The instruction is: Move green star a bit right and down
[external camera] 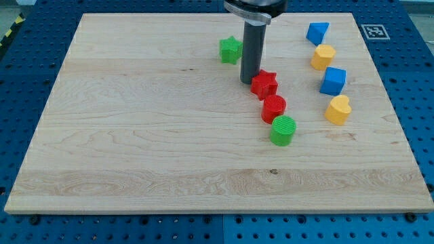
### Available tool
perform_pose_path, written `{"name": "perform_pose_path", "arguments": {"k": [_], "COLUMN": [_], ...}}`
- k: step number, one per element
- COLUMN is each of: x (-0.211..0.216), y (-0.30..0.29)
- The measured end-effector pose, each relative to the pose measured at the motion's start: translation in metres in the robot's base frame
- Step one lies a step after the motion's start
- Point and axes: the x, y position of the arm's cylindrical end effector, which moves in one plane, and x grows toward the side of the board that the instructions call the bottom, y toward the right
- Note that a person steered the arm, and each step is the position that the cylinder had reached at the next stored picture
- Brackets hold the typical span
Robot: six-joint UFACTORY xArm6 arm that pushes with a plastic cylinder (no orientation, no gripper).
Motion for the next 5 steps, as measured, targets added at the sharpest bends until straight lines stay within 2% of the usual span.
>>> {"name": "perform_pose_path", "arguments": {"k": [1, 3, 4, 5], "x": [0.0, -0.015, -0.055, -0.097], "y": [-0.006, -0.094, -0.139, -0.136]}}
